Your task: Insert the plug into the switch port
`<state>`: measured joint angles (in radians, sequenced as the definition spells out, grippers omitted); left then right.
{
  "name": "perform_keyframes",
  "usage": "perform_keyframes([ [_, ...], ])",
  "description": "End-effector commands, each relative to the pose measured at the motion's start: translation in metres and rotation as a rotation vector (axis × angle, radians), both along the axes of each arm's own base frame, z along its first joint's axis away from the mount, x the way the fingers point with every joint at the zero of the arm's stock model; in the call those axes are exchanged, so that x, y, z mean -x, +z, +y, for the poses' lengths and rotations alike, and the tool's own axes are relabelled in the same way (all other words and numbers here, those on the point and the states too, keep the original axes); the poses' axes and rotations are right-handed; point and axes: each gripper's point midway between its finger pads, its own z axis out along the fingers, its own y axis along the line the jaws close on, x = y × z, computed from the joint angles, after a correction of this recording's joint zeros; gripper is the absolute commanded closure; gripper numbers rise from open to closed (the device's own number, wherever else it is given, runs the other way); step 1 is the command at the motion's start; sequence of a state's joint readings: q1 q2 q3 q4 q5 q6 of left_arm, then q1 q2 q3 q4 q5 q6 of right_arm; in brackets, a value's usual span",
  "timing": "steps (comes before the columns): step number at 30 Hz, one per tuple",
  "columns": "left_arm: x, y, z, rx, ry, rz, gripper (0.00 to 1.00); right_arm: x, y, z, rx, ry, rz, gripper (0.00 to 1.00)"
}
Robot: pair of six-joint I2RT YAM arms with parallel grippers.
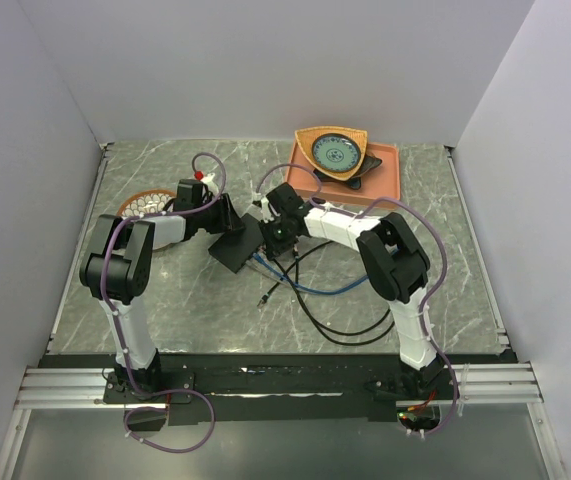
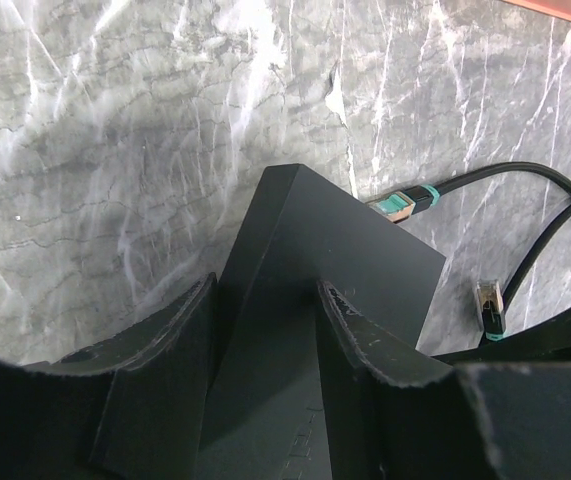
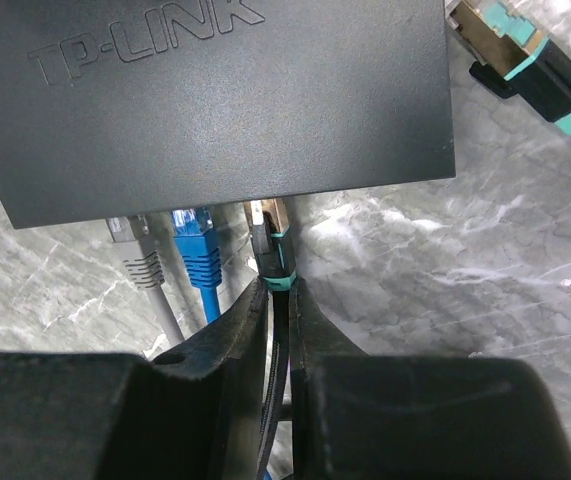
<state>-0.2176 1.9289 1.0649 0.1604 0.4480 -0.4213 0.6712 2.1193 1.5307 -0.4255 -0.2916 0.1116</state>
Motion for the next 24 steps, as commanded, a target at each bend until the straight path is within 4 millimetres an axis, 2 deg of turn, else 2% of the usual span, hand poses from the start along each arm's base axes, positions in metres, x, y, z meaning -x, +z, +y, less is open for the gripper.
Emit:
perform_keyframes([
  [1,0.044,0.002,-0.043,0.111,-0.200,0.115,0.55,-0.068,0.070,0.053,-0.235,-0.010,-0.269,1.00],
  [8,0.052,0.002,-0.053,0.123,-0.259,0.138,0.57,-0.078,0.083,0.058,-0.244,-0.007,-0.303,1.00],
  [12,0.055,-0.003,-0.055,0.117,-0.282,0.159,0.57,-0.082,0.087,0.061,-0.255,-0.018,-0.322,1.00],
  [16,0.066,-0.017,-0.056,0.100,-0.303,0.219,0.58,-0.088,0.092,0.063,-0.264,-0.025,-0.343,1.00],
  [24,0.074,-0.023,-0.059,0.076,-0.343,0.244,0.58,-0.101,0.105,0.072,-0.298,-0.031,-0.390,1.00],
])
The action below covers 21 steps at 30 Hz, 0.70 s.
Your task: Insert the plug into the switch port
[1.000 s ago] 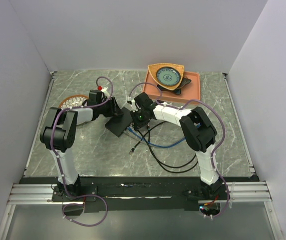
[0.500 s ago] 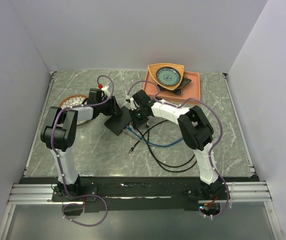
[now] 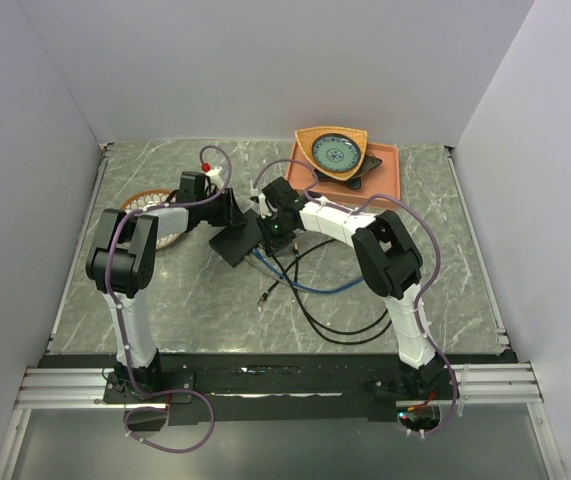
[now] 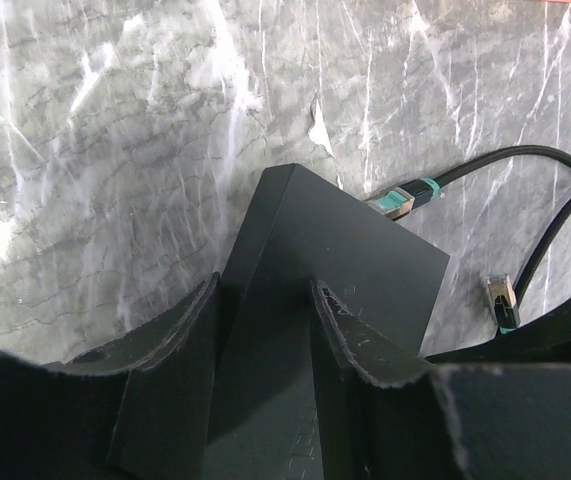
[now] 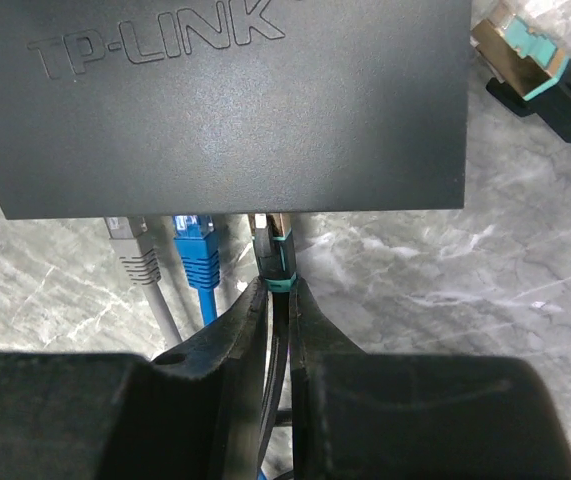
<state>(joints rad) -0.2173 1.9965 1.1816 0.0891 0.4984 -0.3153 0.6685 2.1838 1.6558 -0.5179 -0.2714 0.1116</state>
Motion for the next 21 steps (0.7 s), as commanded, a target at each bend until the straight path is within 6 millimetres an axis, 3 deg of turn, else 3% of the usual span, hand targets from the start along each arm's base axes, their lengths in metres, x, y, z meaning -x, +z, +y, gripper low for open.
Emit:
perform_keyframes([
  [1,0.089,-0.023,-0.053,0.092,-0.246,0.283,0.58,-0.091,0.102,0.067,-0.322,-0.021,-0.411,1.00],
  [7,0.082,-0.018,-0.047,0.066,-0.202,0.253,0.56,-0.087,0.102,0.068,-0.320,-0.014,-0.395,1.00],
  [15,0.059,-0.004,-0.018,0.012,-0.032,0.172,0.43,-0.056,0.090,0.052,-0.292,-0.009,-0.332,0.94],
  [20,0.049,0.004,0.010,-0.038,0.100,0.139,0.32,-0.033,0.075,0.040,-0.246,0.006,-0.310,0.70],
  [21,0.047,0.006,0.014,-0.043,0.124,0.135,0.28,-0.030,0.083,0.038,-0.256,0.005,-0.321,0.66],
])
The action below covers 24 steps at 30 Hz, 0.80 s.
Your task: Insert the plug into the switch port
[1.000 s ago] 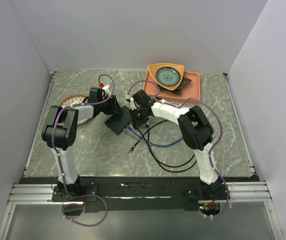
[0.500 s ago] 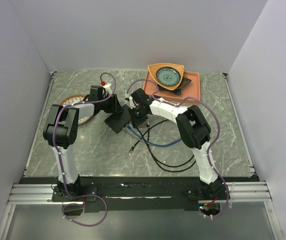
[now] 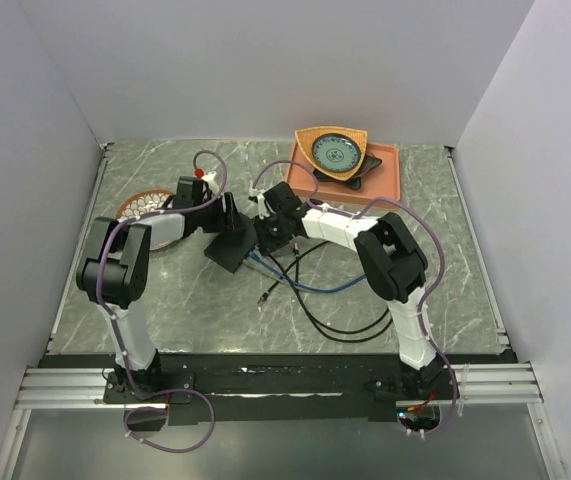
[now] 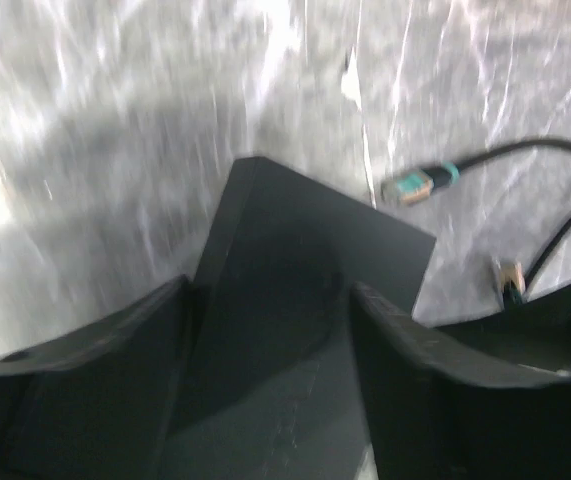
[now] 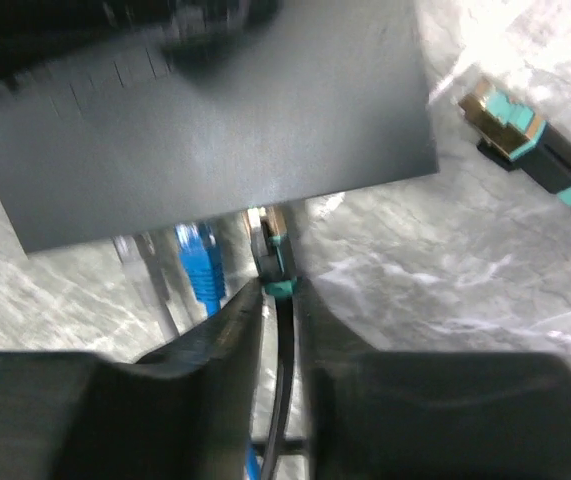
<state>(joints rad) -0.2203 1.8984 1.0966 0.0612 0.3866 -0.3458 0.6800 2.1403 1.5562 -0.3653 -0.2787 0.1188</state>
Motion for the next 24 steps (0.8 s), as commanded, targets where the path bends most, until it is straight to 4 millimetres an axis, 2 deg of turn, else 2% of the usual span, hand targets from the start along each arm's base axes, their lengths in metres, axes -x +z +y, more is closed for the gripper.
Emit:
perform_keyframes([
  [1,0.031,0.005,0.001,0.005,0.058,0.103,0.26,-0.027,0.081,0.026,-0.190,-0.010,-0.252,0.59],
  [2,0.029,0.008,0.004,0.003,0.075,0.091,0.24,-0.023,0.075,0.021,-0.178,-0.014,-0.244,0.55],
  [3,0.028,0.011,0.005,0.009,0.090,0.079,0.21,-0.020,0.083,0.019,-0.186,-0.018,-0.252,0.51],
  [5,0.026,0.024,0.008,0.023,0.114,0.045,0.19,-0.014,0.082,0.012,-0.173,-0.023,-0.246,0.38],
  [6,0.021,0.033,0.008,0.038,0.129,0.016,0.17,-0.013,0.092,0.010,-0.182,-0.027,-0.261,0.33],
  [7,0.019,0.047,0.008,0.051,0.137,-0.018,0.16,-0.011,0.096,0.008,-0.186,-0.034,-0.262,0.25],
  [8,0.018,0.053,0.010,0.051,0.155,-0.036,0.15,-0.007,0.092,0.003,-0.174,-0.039,-0.256,0.21],
  [9,0.016,0.062,0.010,0.067,0.172,-0.059,0.10,-0.005,0.105,-0.001,-0.185,-0.043,-0.281,0.18],
  [10,0.018,0.076,0.012,0.080,0.180,-0.094,0.09,-0.002,0.108,-0.003,-0.185,-0.048,-0.287,0.11],
  [11,0.018,0.083,0.013,0.087,0.187,-0.115,0.08,0.000,0.103,-0.011,-0.161,-0.064,-0.290,0.08],
  [12,0.020,0.100,0.013,0.110,0.193,-0.158,0.05,0.002,0.113,-0.016,-0.161,-0.072,-0.308,0.06],
  [13,0.021,0.110,0.013,0.124,0.192,-0.182,0.04,0.003,0.113,-0.021,-0.150,-0.084,-0.314,0.02],
  [14,0.023,0.119,0.012,0.146,0.196,-0.203,0.02,0.005,0.109,-0.028,-0.127,-0.098,-0.315,0.01],
  [15,0.028,0.135,0.011,0.170,0.186,-0.240,0.00,0.007,0.116,-0.032,-0.127,-0.104,-0.327,0.01],
  [16,0.029,0.149,0.009,0.196,0.174,-0.282,0.02,0.012,0.110,-0.037,-0.111,-0.109,-0.321,0.01],
  [18,0.040,0.177,0.004,0.257,0.148,-0.341,0.04,0.014,0.113,-0.046,-0.100,-0.127,-0.333,0.01],
  [19,0.041,0.192,0.002,0.287,0.136,-0.388,0.04,0.019,0.106,-0.050,-0.087,-0.132,-0.323,0.01],
  [22,0.057,0.224,-0.001,0.363,0.110,-0.463,0.04,0.021,0.099,-0.061,-0.055,-0.167,-0.322,0.01],
  [24,0.065,0.238,0.000,0.399,0.113,-0.492,0.04,0.021,0.095,-0.065,-0.040,-0.184,-0.315,0.01],
])
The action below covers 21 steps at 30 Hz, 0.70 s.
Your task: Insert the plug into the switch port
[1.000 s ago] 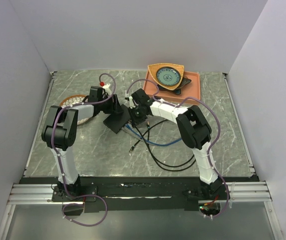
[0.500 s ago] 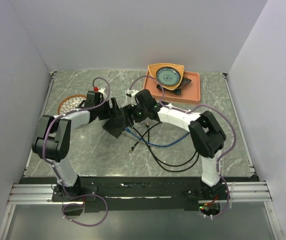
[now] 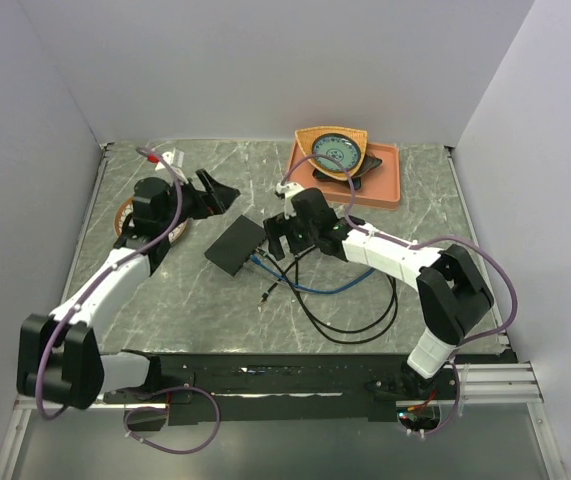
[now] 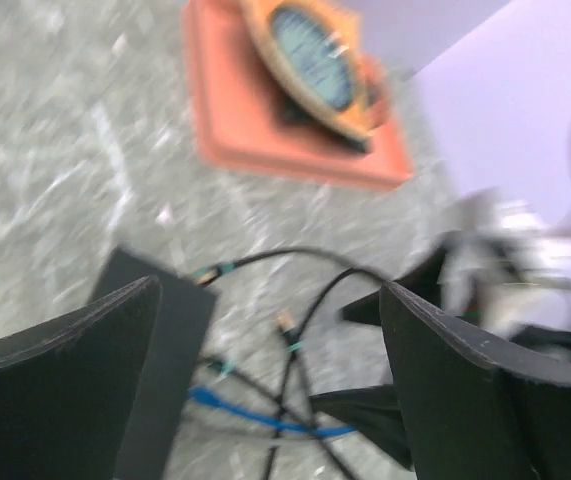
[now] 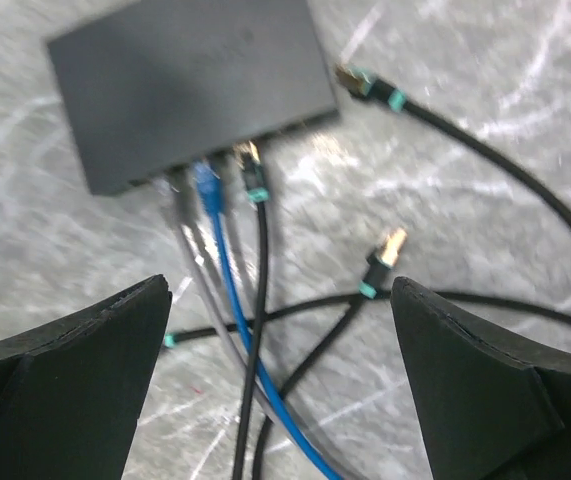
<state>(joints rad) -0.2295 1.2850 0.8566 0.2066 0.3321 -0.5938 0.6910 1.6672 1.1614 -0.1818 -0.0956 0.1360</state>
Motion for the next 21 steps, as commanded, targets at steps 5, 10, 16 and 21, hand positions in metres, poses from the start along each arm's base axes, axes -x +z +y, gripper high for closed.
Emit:
perform_keyframes([
  [5,0.023,0.061,-0.001,0.120,-0.011,-0.167,0.04,-0.007,-0.020,-0.027,0.096,-0.144,-0.003,0.01],
  [10,0.029,0.067,0.001,0.124,-0.010,-0.187,0.04,-0.010,-0.042,-0.036,0.126,-0.213,0.024,0.03],
  [16,0.030,0.065,-0.001,0.120,-0.024,-0.185,0.04,-0.014,-0.061,-0.032,0.112,-0.233,0.082,0.21],
  [21,0.029,0.063,-0.006,0.129,-0.050,-0.180,0.04,-0.019,-0.078,-0.032,0.147,-0.247,0.110,0.22],
])
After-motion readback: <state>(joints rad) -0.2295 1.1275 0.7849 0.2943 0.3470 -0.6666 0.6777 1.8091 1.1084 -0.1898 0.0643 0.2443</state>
